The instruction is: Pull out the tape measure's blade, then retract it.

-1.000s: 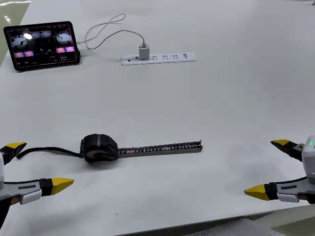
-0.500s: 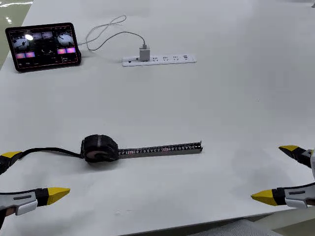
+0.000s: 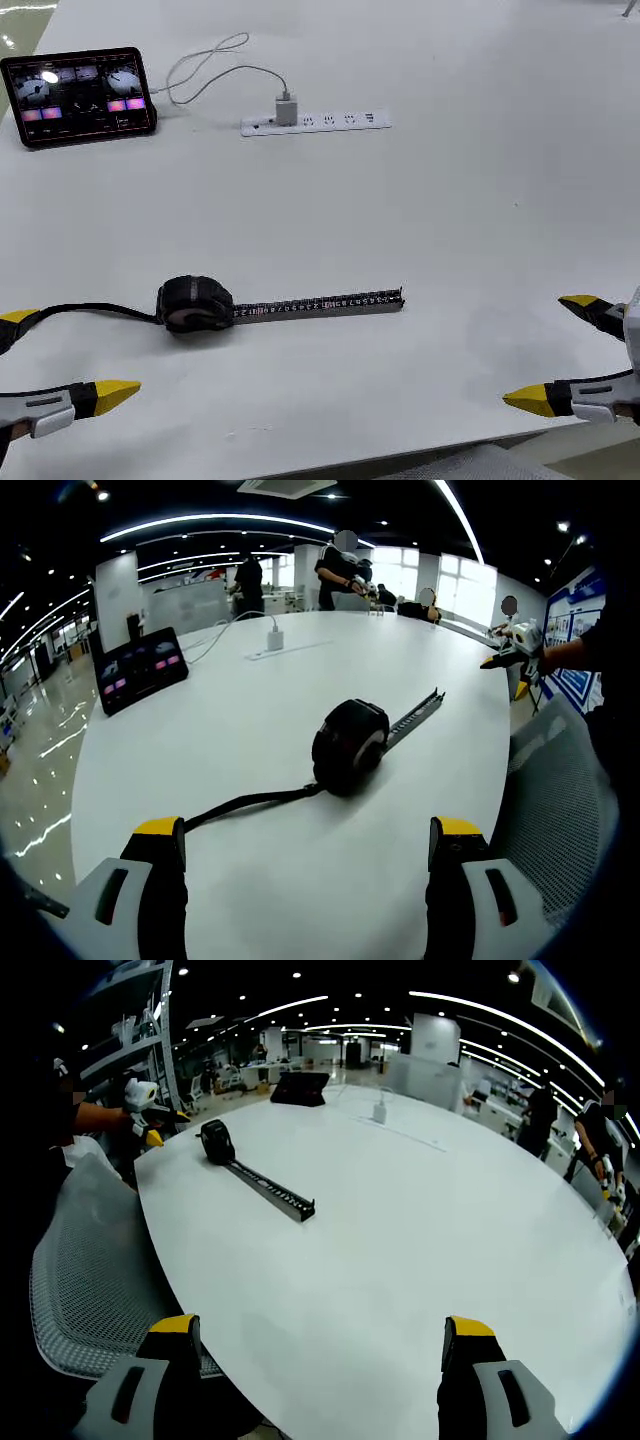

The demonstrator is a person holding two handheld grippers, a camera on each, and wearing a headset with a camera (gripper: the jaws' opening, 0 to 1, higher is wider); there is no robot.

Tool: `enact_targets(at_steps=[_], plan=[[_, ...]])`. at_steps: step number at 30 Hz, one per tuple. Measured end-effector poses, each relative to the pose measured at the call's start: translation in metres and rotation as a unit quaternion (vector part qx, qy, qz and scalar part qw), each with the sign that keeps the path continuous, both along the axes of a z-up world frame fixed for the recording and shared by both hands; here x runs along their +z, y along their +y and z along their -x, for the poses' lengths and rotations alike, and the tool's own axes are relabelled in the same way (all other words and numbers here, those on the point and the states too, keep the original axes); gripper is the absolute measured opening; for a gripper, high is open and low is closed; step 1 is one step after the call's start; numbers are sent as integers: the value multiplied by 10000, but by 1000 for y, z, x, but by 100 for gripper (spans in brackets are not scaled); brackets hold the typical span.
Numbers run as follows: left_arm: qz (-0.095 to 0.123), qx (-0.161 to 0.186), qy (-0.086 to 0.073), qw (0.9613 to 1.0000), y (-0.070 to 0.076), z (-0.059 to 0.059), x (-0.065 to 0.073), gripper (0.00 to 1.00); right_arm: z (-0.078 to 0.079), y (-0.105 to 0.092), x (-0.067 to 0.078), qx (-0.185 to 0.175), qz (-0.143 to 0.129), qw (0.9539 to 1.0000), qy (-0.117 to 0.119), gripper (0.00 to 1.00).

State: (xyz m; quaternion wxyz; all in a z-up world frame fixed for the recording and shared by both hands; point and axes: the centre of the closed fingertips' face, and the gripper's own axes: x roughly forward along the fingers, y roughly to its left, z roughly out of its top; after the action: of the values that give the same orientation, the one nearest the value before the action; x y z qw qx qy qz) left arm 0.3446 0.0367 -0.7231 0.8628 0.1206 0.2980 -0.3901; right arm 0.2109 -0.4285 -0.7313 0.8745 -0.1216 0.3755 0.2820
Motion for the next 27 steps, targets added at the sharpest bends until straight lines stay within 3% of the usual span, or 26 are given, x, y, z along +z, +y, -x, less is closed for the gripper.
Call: enact_targets(at_steps=[6, 11, 18, 19, 20, 21, 23, 27], plan=[[84, 17, -43, 10000, -7, -2, 14, 99, -4, -3, 1, 123, 100, 9999, 48, 99], [258, 182, -40, 9995, -15, -7, 16, 99, -13, -4, 6, 194, 129, 9997, 75, 99], [213, 210, -81, 9995, -33, -8, 15, 99, -25, 2, 20, 443, 197, 9988, 31, 99], [169, 257, -134, 9994, -33, -11, 15, 99, -26, 2, 22, 494, 237, 9985, 16, 99], [-166, 232, -417, 9987, -29, -17, 13, 99, -29, 2, 24, 572, 282, 9980, -12, 99], [-210, 167, -400, 9988, -31, -14, 11, 99, -31, 2, 26, 634, 304, 9975, -50, 99], [-34, 161, -293, 9994, -38, -11, 13, 99, -39, 3, 33, 891, 440, 9945, -316, 99], [142, 294, -277, 9991, -46, -10, 17, 99, -43, 3, 33, 1010, 600, 9929, -176, 99]])
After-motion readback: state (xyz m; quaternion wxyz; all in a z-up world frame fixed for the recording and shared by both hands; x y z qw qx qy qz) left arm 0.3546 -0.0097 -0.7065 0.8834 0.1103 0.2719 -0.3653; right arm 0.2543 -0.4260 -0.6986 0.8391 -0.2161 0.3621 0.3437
